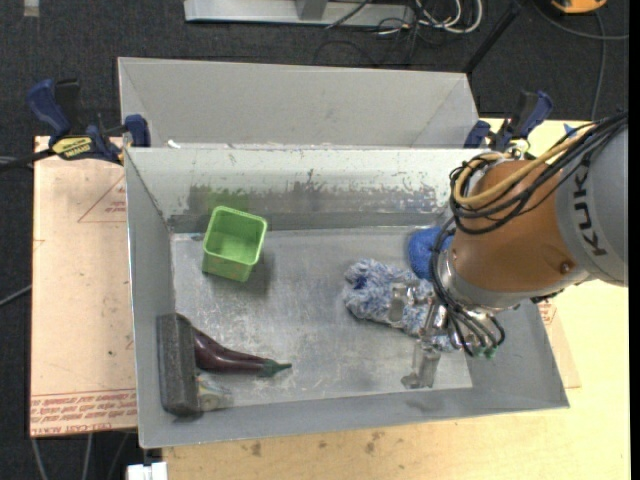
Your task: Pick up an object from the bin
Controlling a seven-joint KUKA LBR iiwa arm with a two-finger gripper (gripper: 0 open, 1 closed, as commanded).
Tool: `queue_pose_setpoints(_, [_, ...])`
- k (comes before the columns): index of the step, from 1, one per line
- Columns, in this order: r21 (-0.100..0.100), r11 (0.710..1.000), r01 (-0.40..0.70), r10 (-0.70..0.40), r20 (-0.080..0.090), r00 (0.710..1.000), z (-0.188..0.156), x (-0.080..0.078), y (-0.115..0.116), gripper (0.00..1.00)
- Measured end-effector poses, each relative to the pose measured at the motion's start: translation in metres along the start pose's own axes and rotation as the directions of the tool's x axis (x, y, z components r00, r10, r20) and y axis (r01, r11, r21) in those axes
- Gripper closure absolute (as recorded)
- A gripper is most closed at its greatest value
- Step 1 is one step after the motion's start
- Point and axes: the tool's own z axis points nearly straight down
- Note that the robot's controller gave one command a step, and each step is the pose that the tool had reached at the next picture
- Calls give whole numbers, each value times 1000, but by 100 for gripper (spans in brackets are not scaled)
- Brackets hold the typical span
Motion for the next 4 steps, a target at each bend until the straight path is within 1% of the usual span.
queue_pose_setpoints(1, [1, 1000, 1, -1, 8, 1000, -4, -2, 0, 0])
queue_pose_setpoints(2, [-1, 995, -96, 96, 14, 995, 13, -14, 0, 0])
queue_pose_setpoints(3, [-4, 961, -275, 275, 13, 961, 63, -55, 1, 0])
queue_pose_setpoints(4, [-2, 989, -146, 146, 18, 989, 80, -71, -16, 100])
